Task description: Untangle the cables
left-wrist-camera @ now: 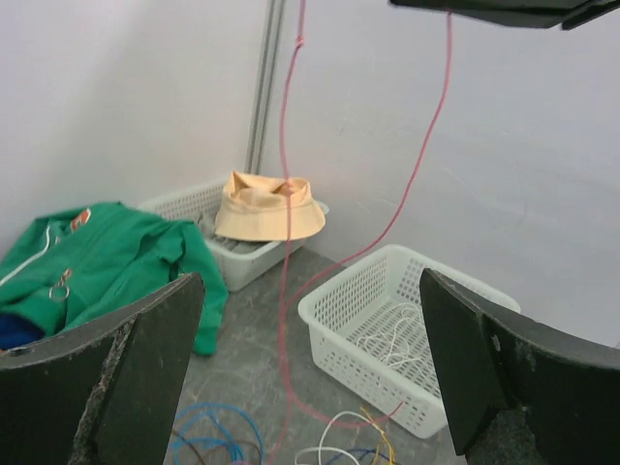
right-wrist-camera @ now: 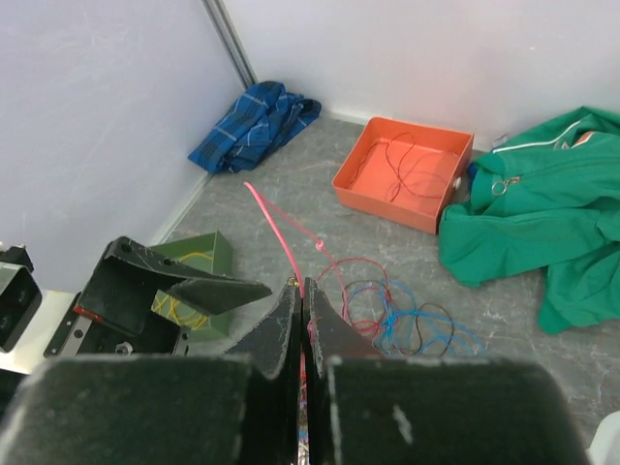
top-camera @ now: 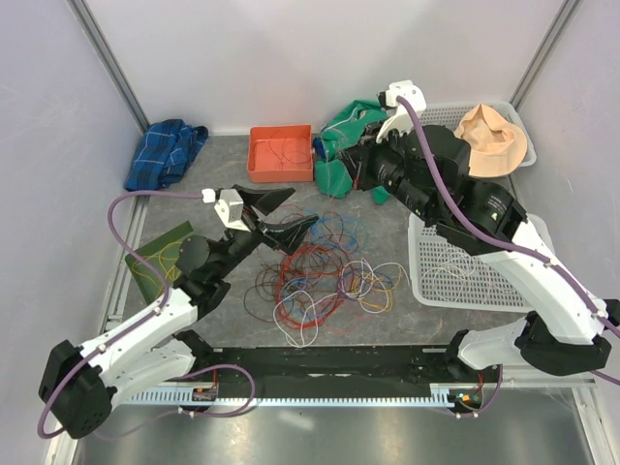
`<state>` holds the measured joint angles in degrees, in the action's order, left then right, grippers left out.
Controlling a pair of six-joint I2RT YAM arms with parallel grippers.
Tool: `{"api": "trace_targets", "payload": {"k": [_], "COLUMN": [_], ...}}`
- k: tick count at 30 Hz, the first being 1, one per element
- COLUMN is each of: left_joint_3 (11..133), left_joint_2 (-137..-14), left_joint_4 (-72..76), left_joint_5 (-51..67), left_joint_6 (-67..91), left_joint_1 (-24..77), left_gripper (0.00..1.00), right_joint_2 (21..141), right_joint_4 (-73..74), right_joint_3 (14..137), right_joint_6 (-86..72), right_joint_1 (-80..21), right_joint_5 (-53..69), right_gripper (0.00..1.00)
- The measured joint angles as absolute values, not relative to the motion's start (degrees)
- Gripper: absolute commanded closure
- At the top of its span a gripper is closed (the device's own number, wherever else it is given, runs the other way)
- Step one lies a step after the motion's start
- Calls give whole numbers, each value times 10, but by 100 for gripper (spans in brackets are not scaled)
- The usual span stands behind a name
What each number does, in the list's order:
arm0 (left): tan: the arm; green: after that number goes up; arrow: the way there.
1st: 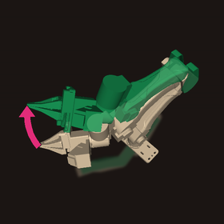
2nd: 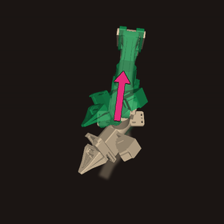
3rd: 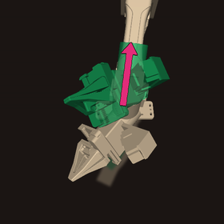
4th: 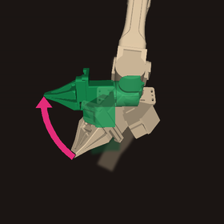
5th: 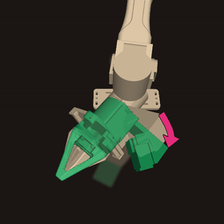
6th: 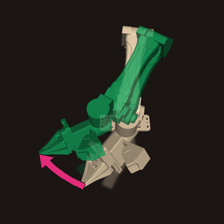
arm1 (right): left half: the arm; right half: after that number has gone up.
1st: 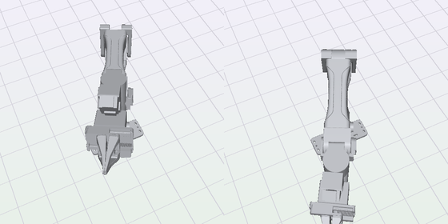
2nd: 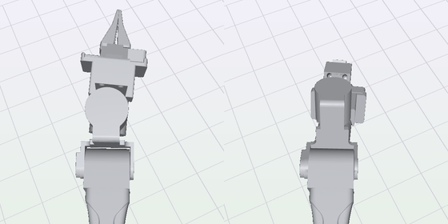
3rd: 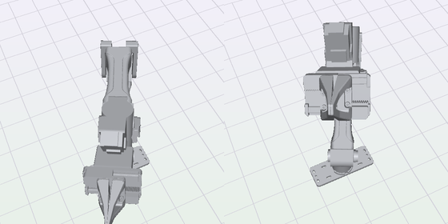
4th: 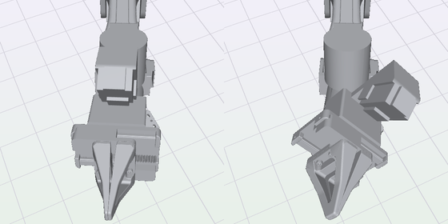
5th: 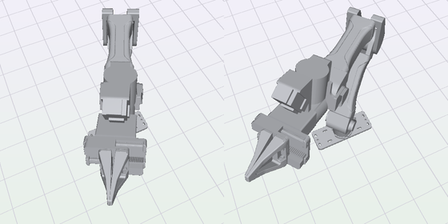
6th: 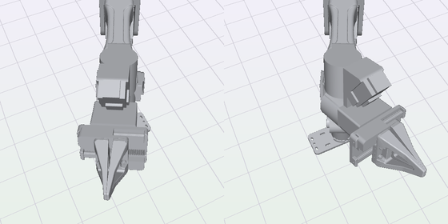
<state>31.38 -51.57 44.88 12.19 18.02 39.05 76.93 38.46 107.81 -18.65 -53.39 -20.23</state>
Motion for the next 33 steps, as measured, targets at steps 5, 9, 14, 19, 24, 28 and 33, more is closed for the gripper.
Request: {"api": "trace_targets", "payload": {"k": [5, 9, 14, 19, 24, 28, 33], "left_joint_3": [321, 334, 347, 357, 364, 387, 415], "left_joint_2": [-569, -617, -666, -695, -713, -746, -771], "left_joint_4": [517, 545, 558, 557, 558, 557, 544], "left_joint_5": [156, 170, 166, 159, 153, 156, 163], "left_joint_6": [163, 154, 142, 124, 107, 98, 97], "left_joint_1": [395, 399, 400, 400, 400, 399, 400], "left_gripper": [0, 0, 2, 19, 65, 98, 98], "right_joint_2": [779, 781, 781, 781, 780, 778, 766], "right_joint_4": [397, 407, 413, 413, 413, 413, 413], "right_joint_3": [1080, 1080, 1080, 1080, 1080, 1080, 1077], "right_joint_6": [-189, -192, -193, -193, -193, -194, -197], "right_joint_1": [-534, -534, -534, -534, -534, -534, -534], "right_joint_5": [-180, -167, -158, -154, -152, -148, -148], "right_gripper": [100, 100, 100, 100, 100, 100, 94]}}
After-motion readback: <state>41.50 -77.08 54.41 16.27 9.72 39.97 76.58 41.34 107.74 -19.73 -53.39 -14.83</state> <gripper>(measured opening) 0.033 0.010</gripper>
